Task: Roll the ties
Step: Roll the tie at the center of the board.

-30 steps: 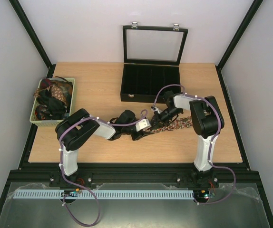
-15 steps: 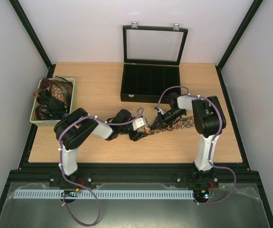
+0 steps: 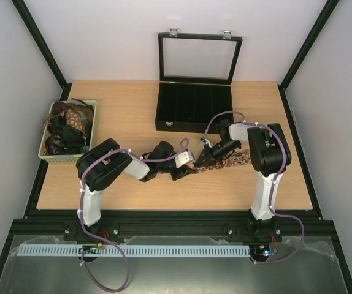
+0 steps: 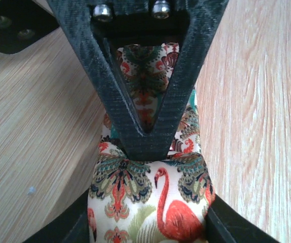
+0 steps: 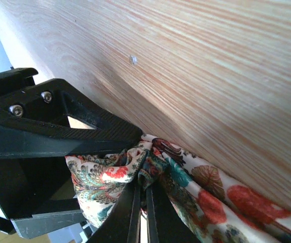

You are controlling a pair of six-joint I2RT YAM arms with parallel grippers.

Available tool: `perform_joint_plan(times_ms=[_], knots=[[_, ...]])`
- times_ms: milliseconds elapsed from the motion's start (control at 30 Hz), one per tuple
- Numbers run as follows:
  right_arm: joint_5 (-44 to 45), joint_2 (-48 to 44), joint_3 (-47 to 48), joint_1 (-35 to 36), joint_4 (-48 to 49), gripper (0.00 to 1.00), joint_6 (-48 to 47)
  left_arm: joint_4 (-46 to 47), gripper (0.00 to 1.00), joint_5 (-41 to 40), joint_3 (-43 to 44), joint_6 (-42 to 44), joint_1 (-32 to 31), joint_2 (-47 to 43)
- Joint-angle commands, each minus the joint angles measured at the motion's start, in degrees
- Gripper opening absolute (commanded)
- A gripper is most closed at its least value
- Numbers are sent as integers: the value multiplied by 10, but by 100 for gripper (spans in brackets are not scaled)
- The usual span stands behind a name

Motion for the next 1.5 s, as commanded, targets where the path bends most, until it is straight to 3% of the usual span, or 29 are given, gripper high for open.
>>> perform_joint_plan(times_ms=[0, 233, 367, 600, 733, 867, 900, 1033, 1200, 1467], knots=[[109, 29, -7, -3, 9, 6, -1, -88, 37, -53, 16, 22, -5, 15], [50, -12, 34, -27, -55, 38, -21, -214, 31, -105, 14, 61, -5, -4], [-15, -26, 40, -23, -71, 44, 4, -242, 31, -119, 22, 57, -7, -3], [-22, -18, 32, 5, -58, 39, 16, -257, 32, -127, 39, 50, -15, 10], [-10, -2, 36, 6, -56, 29, 14, -259, 32, -129, 40, 52, -16, 13], [3, -2, 31, 7, -58, 3, -4, -259, 33, -130, 42, 52, -16, 14], [11, -3, 28, 5, -58, 2, -12, -259, 33, -131, 41, 51, -15, 15], [56, 7, 19, -14, -50, 1, -35, -242, 49, -116, 32, 47, -9, 6], [111, 23, 3, -35, -26, 1, -71, -161, 71, -40, 9, 41, 9, -26], [162, 7, -35, -40, 2, 1, -88, -70, 76, 20, 33, 4, 3, 15]])
